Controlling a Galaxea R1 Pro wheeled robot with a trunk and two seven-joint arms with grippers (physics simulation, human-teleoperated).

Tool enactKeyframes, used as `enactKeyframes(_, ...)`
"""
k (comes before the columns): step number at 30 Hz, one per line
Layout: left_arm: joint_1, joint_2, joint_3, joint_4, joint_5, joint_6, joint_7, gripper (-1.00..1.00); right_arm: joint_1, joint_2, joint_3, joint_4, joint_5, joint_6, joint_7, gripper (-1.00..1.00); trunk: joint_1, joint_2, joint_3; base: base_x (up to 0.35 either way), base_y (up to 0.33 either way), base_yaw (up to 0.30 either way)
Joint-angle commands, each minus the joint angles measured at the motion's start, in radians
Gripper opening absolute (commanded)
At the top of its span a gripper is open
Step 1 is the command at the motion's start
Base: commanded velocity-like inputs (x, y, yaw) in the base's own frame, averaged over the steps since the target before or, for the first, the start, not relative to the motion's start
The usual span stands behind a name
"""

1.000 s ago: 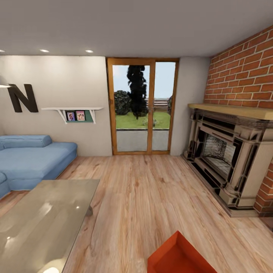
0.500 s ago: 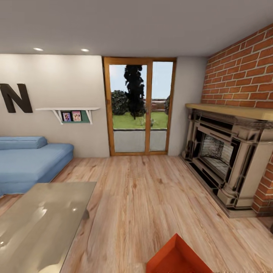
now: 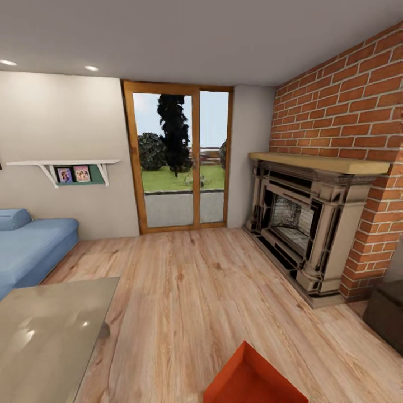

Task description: Move the two storage containers from the living room to the garage. In the garage, place one container on the floor and stack the other container on top of it (either order is fine).

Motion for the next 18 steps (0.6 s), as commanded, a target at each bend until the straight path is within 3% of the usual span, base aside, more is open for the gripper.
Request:
enactKeyframes(1, 0.0, 0.0, -0.004, 0.0, 0.007, -0.003, 0.002, 1.0, -0.002, 0.0, 0.009, 0.003, -0.009, -0.005, -0.001, 1.0, 0.0, -0.001, -0.001, 0.175, 0.259, -0.287)
enactKeyframes(12, 0.0, 0.0, -0.004, 0.0, 0.007, -0.003, 0.002, 1.0, -0.002, 0.0, 0.009, 0.003, -0.009, -0.005, 0.0, 1.0, 0.0, -0.001, -0.001, 0.183, 0.274, -0.28)
enactKeyframes(18, 0.0, 0.0, -0.004, 0.0, 0.007, -0.003, 0.002, 1.0, -0.002, 0.0, 0.009, 0.003, -0.009, -0.006, -0.001, 1.0, 0.0, -0.001, -0.001, 0.189, 0.265, -0.087)
